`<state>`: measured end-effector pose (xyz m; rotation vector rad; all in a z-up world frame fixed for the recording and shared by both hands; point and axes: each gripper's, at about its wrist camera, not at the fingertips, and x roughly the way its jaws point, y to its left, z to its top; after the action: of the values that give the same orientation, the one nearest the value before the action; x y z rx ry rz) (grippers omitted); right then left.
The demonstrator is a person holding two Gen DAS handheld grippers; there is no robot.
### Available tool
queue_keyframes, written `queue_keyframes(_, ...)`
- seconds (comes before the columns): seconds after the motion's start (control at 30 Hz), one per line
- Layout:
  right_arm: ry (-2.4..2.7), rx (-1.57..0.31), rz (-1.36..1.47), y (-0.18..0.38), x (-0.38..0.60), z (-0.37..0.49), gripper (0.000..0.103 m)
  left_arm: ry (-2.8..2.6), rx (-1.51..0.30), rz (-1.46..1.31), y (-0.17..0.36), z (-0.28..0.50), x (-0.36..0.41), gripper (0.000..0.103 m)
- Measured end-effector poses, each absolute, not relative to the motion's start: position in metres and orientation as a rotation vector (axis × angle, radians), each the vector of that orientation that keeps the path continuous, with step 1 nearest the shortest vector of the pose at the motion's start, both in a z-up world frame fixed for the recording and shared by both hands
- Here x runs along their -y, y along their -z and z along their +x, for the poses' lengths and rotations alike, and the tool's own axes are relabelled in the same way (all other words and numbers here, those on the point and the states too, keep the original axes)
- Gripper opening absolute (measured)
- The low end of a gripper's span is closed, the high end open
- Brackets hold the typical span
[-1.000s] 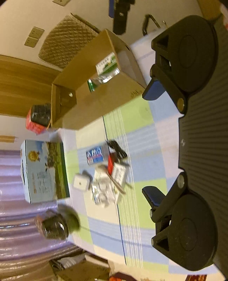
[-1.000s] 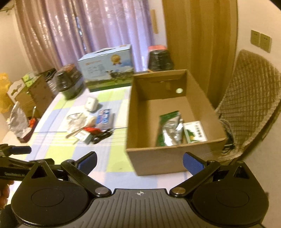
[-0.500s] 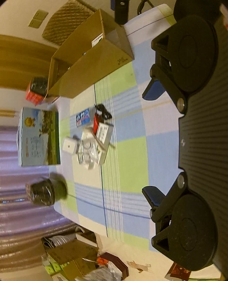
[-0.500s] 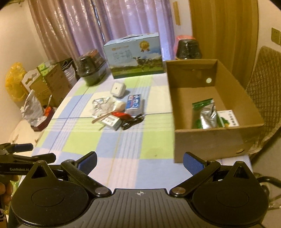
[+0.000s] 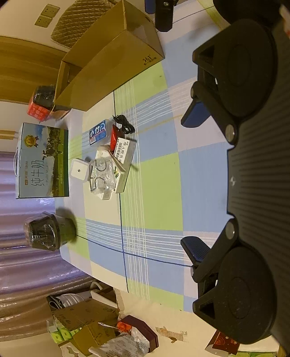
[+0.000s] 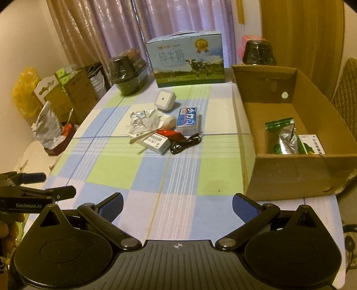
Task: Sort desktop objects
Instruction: 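Withdraw both tools back over the table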
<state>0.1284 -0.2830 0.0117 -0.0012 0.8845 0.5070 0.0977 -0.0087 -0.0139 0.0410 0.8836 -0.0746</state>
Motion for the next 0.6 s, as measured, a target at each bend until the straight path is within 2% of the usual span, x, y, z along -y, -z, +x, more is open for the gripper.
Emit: queue_keyframes(0.6, -0.537, -0.909, -0.037, 0.028, 0.236, 0.183, 0.101, 0.066, -0.909, 0.019, 0.042, 0.155, -0.01, 0.102)
